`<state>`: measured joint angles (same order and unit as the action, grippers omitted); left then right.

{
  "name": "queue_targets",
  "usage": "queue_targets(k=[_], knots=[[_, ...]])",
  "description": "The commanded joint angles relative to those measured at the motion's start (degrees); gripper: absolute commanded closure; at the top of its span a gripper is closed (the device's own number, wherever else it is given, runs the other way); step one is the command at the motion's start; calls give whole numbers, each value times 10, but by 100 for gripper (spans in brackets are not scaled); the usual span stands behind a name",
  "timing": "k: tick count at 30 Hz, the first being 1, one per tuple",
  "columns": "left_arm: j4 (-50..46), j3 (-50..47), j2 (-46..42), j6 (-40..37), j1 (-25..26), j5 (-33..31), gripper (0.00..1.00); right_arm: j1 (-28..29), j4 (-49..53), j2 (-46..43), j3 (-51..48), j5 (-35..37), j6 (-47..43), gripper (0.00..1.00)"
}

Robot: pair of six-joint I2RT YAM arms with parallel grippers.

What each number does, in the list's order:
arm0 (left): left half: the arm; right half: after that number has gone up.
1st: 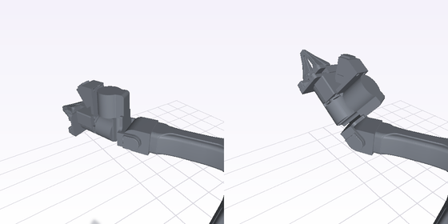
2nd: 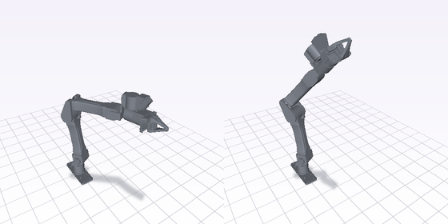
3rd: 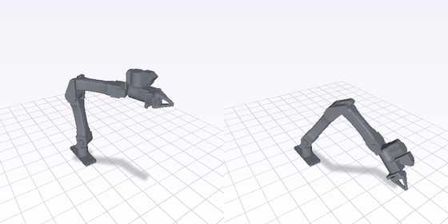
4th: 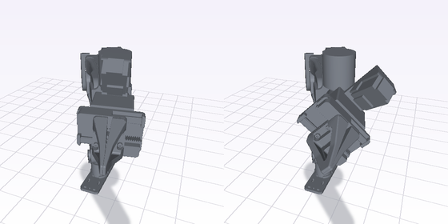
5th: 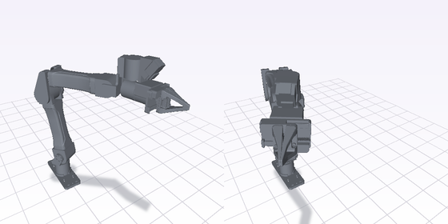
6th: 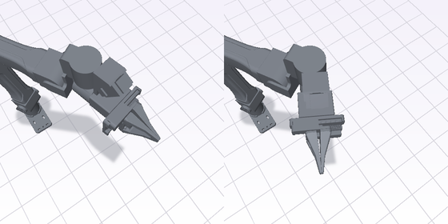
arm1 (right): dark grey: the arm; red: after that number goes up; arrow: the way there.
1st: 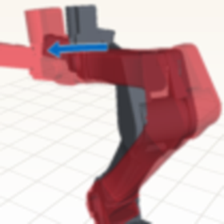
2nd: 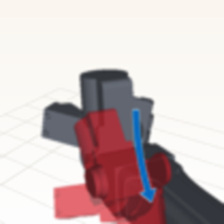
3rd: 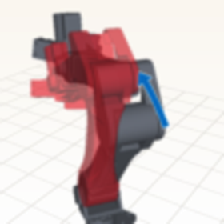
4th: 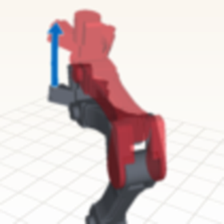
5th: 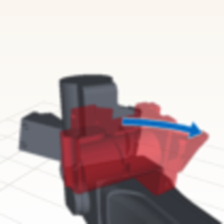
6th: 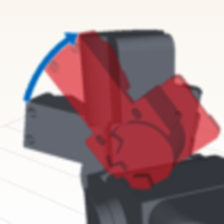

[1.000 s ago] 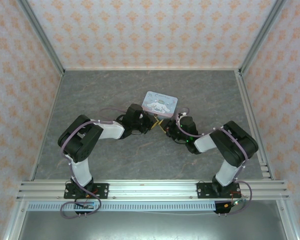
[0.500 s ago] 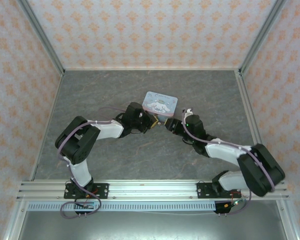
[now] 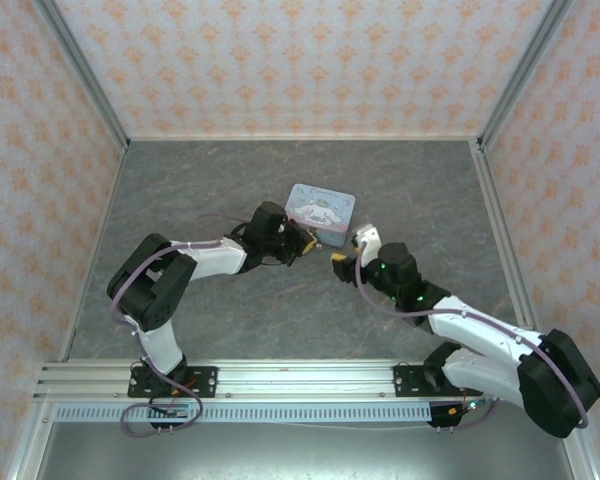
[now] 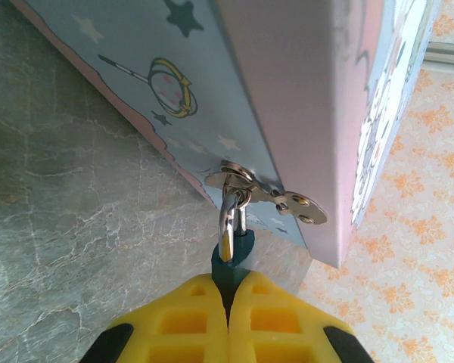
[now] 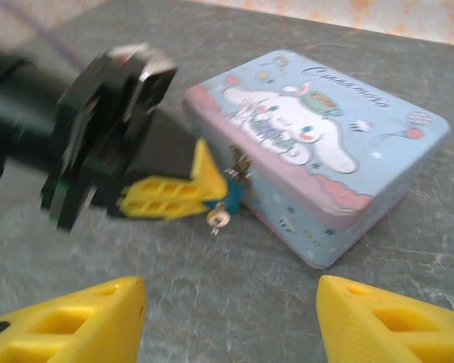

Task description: Unlock the padlock with the key

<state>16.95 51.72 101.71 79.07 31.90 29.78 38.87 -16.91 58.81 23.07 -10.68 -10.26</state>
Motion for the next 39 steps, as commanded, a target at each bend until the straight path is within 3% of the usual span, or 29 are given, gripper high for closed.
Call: queue_targets(k=[1,7,10,26,39], knots=[[-7,24,-29,12,2,16,100,31,1,7,5,82,-171,39],[-15,31,-30,17,2,21,100,82,-5,65,30,201,-297,45],[-20,33,-30,18,2,23,100,90,-34,101,36,226,-330,47],[-26,37,-28,20,3,33,100,96,-133,252,85,189,-351,56],[-33,36,-30,16,2,36,100,95,-200,321,100,206,-371,63]])
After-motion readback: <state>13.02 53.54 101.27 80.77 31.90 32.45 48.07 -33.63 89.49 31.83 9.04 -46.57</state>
